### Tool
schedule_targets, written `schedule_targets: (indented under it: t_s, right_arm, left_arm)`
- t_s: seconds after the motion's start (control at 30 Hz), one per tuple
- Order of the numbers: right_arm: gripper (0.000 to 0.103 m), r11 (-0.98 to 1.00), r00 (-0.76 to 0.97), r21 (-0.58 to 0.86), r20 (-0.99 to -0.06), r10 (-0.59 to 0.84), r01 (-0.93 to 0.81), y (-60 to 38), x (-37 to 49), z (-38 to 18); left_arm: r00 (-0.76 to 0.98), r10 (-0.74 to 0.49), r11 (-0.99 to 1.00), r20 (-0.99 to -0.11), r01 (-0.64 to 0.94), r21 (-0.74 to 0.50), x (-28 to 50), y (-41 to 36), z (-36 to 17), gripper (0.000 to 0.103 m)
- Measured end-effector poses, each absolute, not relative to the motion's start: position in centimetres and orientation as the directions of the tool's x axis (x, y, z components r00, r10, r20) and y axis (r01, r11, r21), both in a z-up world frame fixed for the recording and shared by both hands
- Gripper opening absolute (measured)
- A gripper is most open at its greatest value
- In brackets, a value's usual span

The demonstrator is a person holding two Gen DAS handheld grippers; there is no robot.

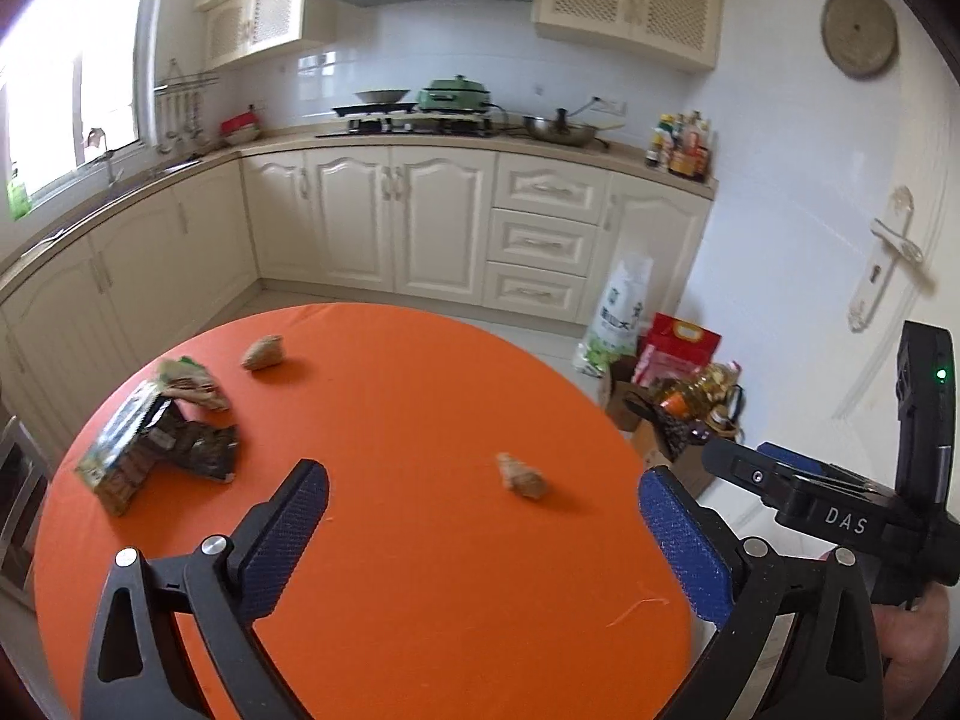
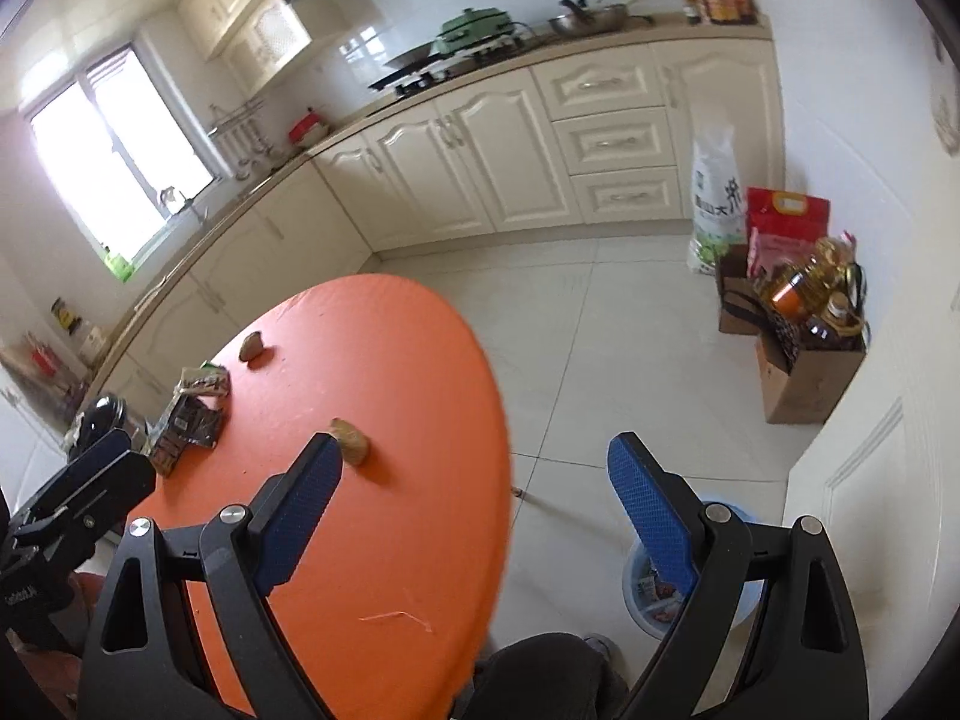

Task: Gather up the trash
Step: 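Return both open tools to the orange table, then grasp the second brown lump with the right tool while the left tool grasps the dark packet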

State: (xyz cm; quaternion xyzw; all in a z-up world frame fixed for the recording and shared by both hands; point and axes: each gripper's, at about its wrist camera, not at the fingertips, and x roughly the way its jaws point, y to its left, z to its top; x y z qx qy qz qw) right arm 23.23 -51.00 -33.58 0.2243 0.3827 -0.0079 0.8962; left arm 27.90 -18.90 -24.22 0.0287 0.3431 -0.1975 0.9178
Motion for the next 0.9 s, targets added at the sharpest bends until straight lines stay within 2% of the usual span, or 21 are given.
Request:
schedule_targets:
  t_s: [0.23, 0.47, 0.53, 0.6, 0.83, 0.9]
  right_arm:
    - [0.092, 0.948, 0.673, 0.311, -0.715, 0.187, 0.067, -43.5, 26.8, -33.3]
    - [0.092, 0.977, 0.628, 0.207, -0.767, 0.133, 0.047, -39.9, 29.6, -34.6]
    - [0.089, 0.982, 0.608, 0.18, -0.787, 0.109, 0.057, -39.8, 30.4, -35.4]
    - [0.079, 0.983, 0.584, 0.172, -0.805, 0.105, 0.06, -39.6, 31.2, -36.4]
    - [0.058, 0.992, 0.522, 0.112, -0.85, 0.069, 0.051, -39.0, 33.0, -39.2]
    - [0.043, 0.995, 0.524, 0.085, -0.851, 0.046, 0.051, -39.0, 33.1, -39.7]
  left_arm:
    - [0.736, -0.235, 0.97, -0.635, 0.215, -0.11, 28.9, -9.3, -24.2, 0.102]
    - [0.737, -0.181, 0.983, -0.651, 0.138, -0.118, 28.6, -4.7, -23.9, 0.102]
    - [0.729, -0.174, 0.985, -0.662, 0.128, -0.118, 28.8, -4.2, -23.9, 0.102]
    - [0.72, -0.175, 0.985, -0.672, 0.122, -0.125, 29.5, -4.1, -24.1, 0.102]
    - [0.673, -0.176, 0.984, -0.718, 0.099, -0.148, 33.3, -5.0, -26.2, 0.102]
    - [0.656, -0.167, 0.985, -0.736, 0.084, -0.148, 34.7, -5.5, -26.9, 0.102]
